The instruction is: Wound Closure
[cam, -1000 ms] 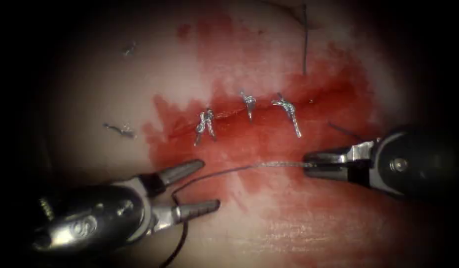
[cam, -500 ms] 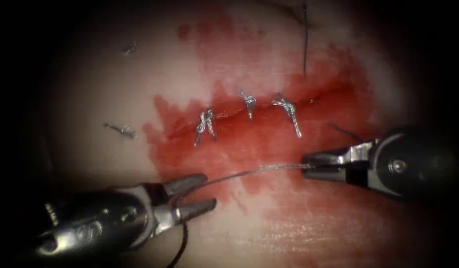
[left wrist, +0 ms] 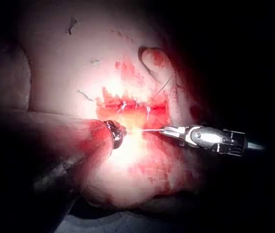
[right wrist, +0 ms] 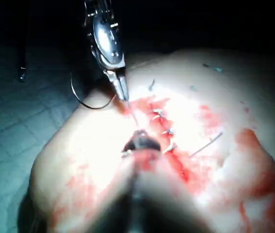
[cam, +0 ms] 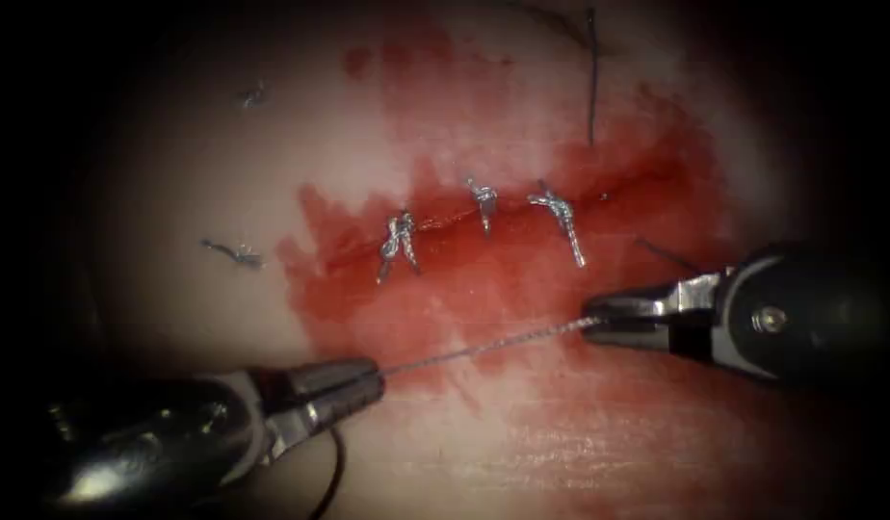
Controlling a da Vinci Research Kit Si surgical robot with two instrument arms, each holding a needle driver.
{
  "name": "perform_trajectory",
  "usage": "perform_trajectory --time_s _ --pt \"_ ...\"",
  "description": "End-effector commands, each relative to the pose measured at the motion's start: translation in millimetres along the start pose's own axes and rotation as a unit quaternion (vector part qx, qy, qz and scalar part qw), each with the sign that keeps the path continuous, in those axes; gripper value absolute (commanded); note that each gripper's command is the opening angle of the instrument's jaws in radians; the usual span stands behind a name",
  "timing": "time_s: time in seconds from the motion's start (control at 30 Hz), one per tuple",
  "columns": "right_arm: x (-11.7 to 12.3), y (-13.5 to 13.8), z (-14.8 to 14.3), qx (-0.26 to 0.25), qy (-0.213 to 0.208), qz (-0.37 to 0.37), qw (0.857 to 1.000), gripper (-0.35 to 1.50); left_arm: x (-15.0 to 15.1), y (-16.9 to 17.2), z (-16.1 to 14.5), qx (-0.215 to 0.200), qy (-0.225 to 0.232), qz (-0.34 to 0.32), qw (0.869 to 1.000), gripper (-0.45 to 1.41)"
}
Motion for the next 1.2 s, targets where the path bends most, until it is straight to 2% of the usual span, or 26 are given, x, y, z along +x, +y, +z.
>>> perform_trajectory --time_s 0.03,0.33,0.6,0.63,0.67,0.7,0.77,0.8,0.83,0.87,0.97,1.0,1.1,1.2 --pt "0.3 0.1 0.9 0.0 0.002 -0.001 1.0 -0.35 0.1 0.0 0.9 -0.008 0.003 -0.001 1.0 -0.35" --pt "0.3 0.0 0.8 0.002 0.004 -0.001 1.0 -0.35 0.8 0.4 0.9 -0.038 0.004 -0.014 0.999 -0.35" --pt "0.0 1.0 -0.7 0.008 0.026 0.014 1.0 -0.35 6.1 0.5 1.3 -0.073 0.02 0.001 0.997 -0.35" --pt "-0.1 1.1 -0.7 0.006 0.028 0.017 0.999 -0.27 6.5 0.7 1.6 -0.076 0.021 0.001 0.997 -0.35" --pt "-0.1 1.1 -0.7 0.006 0.028 0.017 0.999 -0.27 6.5 0.7 1.6 -0.076 0.021 0.001 0.997 -0.35" --pt "-0.2 1.2 -1.0 0.012 0.034 0.027 0.999 0.29 7.0 1.1 2.2 -0.083 0.024 0.008 0.996 -0.35" --pt "-0.3 1.4 -1.4 0.021 0.046 0.042 0.998 0.78 7.1 1.4 2.6 -0.088 0.027 0.019 0.996 -0.35" --pt "-0.4 1.5 -1.7 0.024 0.054 0.048 0.997 0.91 7.2 1.3 2.7 -0.091 0.028 0.023 0.995 -0.35" --pt "-0.4 1.5 -1.7 0.024 0.054 0.048 0.997 0.91 7.2 1.3 2.7 -0.091 0.028 0.023 0.995 -0.35" --pt "-0.6 1.8 -2.5 0.03 0.073 0.067 0.995 1.09 7.3 1.1 2.7 -0.093 0.029 0.032 0.995 -0.35" --pt "-1.0 2.8 -4.7 0.035 0.092 0.104 0.99 1.33 8.0 0.4 2.3 -0.08 0.033 0.065 0.994 -0.35" --pt "-1.0 2.8 -4.7 0.035 0.092 0.104 0.99 1.33 8.0 0.4 2.3 -0.08 0.033 0.065 0.994 -0.35" --pt "-1.6 4.2 -7.3 0.04 0.123 0.129 0.983 1.31 8.6 -0.2 2.3 -0.076 0.036 0.077 0.994 -0.35" --pt "-2.0 5.4 -7.5 0.036 0.127 0.142 0.981 1.19 8.9 0.0 2.5 -0.074 0.039 0.084 0.993 -0.35"
